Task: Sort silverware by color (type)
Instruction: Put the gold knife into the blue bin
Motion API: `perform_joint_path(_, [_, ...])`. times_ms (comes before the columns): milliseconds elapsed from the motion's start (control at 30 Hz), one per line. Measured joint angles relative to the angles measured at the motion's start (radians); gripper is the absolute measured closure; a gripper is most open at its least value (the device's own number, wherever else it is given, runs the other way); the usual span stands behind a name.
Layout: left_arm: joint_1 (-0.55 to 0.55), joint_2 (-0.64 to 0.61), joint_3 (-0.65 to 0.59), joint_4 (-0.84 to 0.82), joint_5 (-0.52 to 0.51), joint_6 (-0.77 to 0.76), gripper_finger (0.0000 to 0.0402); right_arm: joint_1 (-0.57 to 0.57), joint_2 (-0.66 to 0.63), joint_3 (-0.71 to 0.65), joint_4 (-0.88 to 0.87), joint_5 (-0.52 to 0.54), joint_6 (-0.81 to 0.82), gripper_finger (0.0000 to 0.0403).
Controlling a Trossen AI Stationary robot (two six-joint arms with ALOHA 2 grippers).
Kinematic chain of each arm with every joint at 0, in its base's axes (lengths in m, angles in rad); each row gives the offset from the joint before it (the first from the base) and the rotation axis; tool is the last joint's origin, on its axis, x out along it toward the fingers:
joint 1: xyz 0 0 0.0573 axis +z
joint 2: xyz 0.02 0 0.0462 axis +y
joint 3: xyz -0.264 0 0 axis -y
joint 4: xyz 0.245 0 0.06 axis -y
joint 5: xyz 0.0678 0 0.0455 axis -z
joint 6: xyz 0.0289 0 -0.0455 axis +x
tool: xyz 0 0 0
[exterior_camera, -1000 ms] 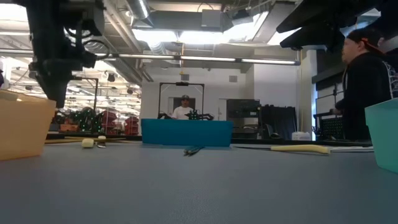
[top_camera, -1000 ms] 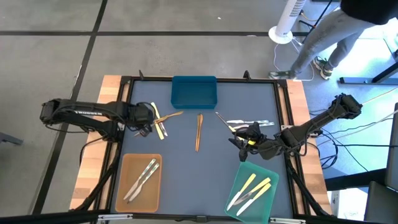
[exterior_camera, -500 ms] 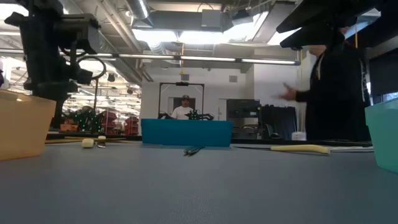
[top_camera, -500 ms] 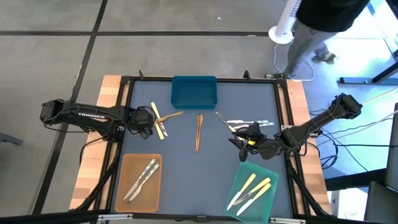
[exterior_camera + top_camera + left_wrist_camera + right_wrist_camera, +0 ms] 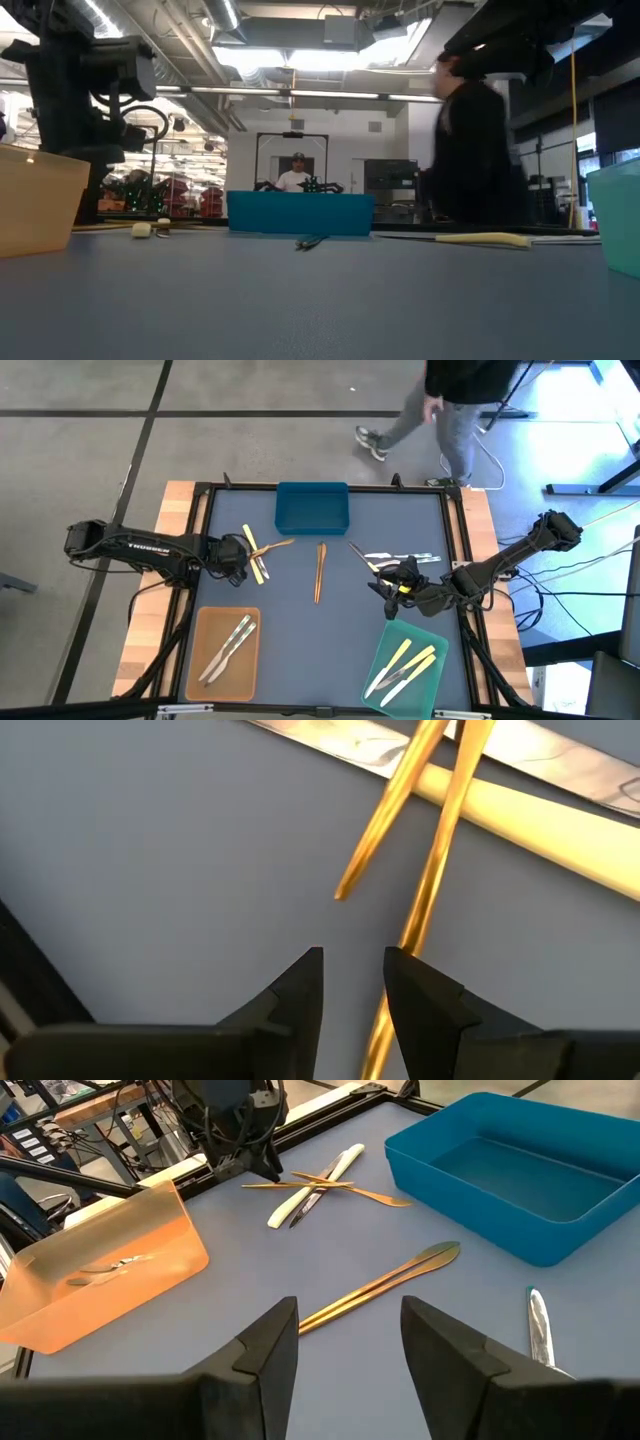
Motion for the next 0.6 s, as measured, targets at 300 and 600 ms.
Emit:
perform_joint_path(300, [-0.004,0.0,0.0,0.019,0.0,0.004,0.0298,0.0,0.0,0.0,0.0,0.0,0.0,0.0239])
perform_joint_path(600, [-0.004,0.0,0.031,0.018,0.0,0.003,0.0298,0.0,0.0,0.0,0.0,0.0,0.0,0.0239])
